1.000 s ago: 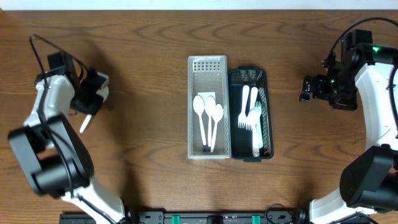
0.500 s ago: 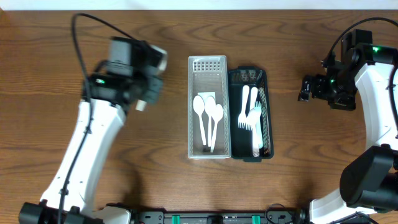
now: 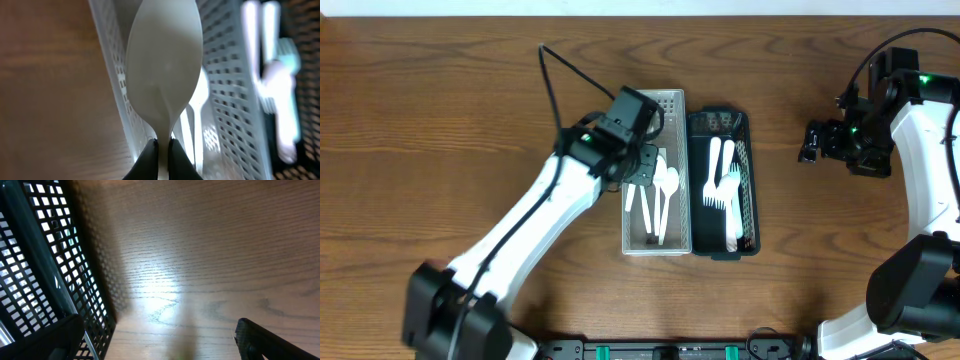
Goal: Pack container
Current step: 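Place the fourth spoon into the silver caddy and release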
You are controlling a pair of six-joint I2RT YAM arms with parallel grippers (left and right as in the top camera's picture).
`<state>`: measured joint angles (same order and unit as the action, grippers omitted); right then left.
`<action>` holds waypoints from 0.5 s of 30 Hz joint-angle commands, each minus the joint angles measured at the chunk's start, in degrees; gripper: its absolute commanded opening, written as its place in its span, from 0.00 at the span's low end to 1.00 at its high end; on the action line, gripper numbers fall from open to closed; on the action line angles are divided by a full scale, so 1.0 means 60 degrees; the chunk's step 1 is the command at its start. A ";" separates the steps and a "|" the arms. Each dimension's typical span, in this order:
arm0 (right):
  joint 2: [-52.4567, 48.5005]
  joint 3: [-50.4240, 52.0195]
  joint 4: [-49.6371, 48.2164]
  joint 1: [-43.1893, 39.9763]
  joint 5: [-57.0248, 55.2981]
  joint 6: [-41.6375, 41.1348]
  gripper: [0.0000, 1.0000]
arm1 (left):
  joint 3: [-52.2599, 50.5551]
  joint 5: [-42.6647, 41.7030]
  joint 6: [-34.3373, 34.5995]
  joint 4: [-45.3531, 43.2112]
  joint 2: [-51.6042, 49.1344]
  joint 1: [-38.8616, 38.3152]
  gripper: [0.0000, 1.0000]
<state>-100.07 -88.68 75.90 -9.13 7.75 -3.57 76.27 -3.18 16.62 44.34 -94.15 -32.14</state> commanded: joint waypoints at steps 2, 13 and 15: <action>-0.0011 0.0055 0.0033 0.0087 0.0076 0.0149 0.99 | 0.0022 0.0284 0.1104 -0.0200 -0.0976 0.0015 0.06; -0.0011 0.0055 0.0036 0.0087 0.0073 0.0149 0.99 | 0.0029 0.0291 0.0608 -0.0568 -0.1497 0.0117 0.40; -0.0011 0.0055 0.0018 0.0087 0.0073 0.0149 0.99 | 0.0073 0.0335 0.0375 -0.0576 -0.1308 0.0226 0.41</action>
<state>-100.07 -88.68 76.03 -9.13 7.75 -3.57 76.27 -2.59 21.28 40.88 -104.12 -31.75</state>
